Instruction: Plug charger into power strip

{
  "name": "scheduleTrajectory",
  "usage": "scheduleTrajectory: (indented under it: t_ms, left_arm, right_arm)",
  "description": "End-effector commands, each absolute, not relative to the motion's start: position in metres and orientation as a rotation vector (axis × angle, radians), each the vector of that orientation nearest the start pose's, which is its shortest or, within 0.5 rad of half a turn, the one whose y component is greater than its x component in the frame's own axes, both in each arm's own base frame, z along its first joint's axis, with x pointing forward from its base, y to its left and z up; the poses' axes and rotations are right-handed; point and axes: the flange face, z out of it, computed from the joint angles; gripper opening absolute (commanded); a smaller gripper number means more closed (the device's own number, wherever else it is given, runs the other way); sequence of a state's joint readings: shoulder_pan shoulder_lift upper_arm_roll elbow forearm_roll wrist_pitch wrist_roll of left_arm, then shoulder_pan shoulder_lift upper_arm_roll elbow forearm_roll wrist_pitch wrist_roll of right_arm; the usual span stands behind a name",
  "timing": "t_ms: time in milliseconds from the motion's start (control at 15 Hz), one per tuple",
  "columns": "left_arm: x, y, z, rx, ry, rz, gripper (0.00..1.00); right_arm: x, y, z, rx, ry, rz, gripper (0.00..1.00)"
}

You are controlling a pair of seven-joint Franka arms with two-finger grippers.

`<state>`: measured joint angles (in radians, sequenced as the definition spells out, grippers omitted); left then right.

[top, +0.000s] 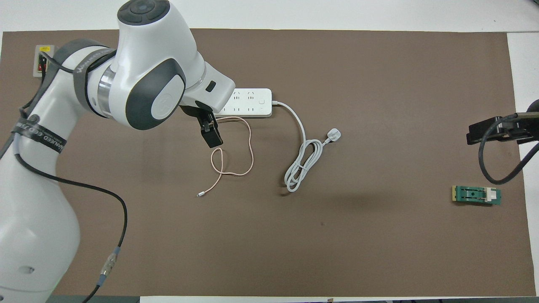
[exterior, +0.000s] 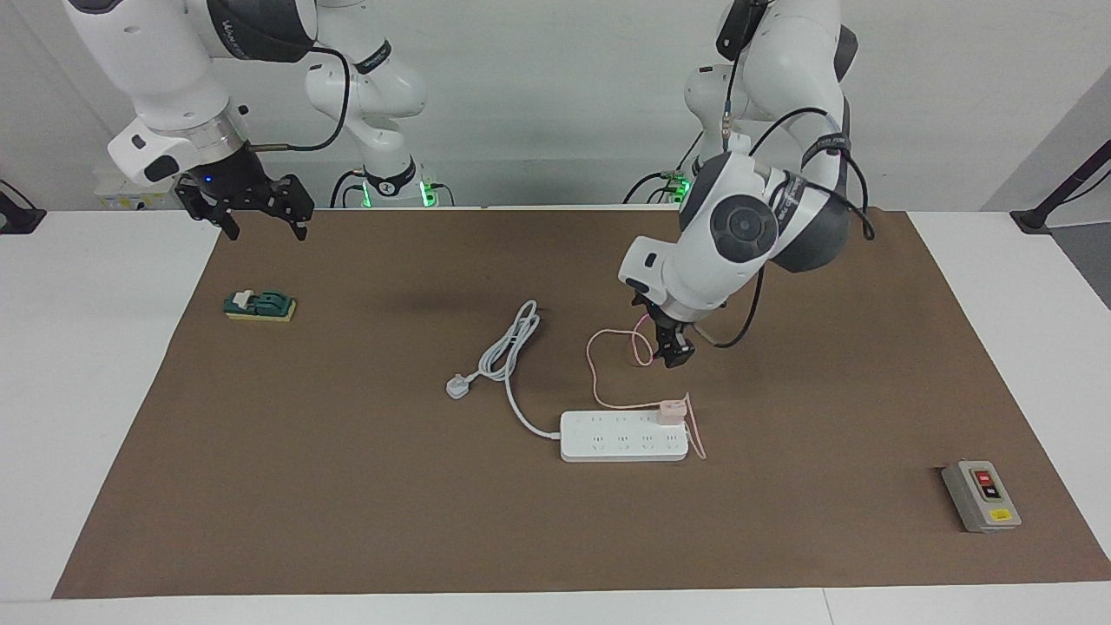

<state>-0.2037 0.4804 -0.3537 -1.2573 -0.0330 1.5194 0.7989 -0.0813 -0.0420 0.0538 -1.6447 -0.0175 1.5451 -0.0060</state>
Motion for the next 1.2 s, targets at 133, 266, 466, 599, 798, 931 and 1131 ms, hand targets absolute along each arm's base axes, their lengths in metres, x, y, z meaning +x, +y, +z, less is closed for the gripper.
scheduleTrajectory:
  t_ms: [133,266,466,599,798,931,1131]
  left_arm:
    - [0.573,-0.249,0.551,-2.759,1.958,0.364,1.0]
    - [0.565,-0.221,0.574,-2.789,1.909,0.399,1.0]
    - [0.546,-0.192,0.622,-2.797,1.832,0.325,1.0]
    - [0.536,-0.164,0.646,-2.825,1.761,0.313,1.0]
    - [0.528,-0.106,0.659,-2.91,1.62,0.393,1.0]
    - [0.52,-0.073,0.674,-2.945,1.517,0.372,1.0]
    - [0.514,-0.056,0.677,-2.973,1.447,0.369,1.0]
  right_arm:
    - [0.533,-0.019,0.613,-3.168,0.017,0.089,1.0]
    - [0.533,-0.019,0.613,-3.168,0.017,0.089,1.0]
    - [0.533,-0.019,0.613,-3.168,0.017,0.089,1.0]
    - [0.533,-0.019,0.613,-3.169,0.015,0.087,1.0]
    - [0.533,-0.019,0.613,-3.168,0.017,0.089,1.0]
    - [0.533,-0.019,0.613,-3.168,0.017,0.089,1.0]
    - [0.532,-0.028,0.613,-3.167,0.044,0.092,1.0]
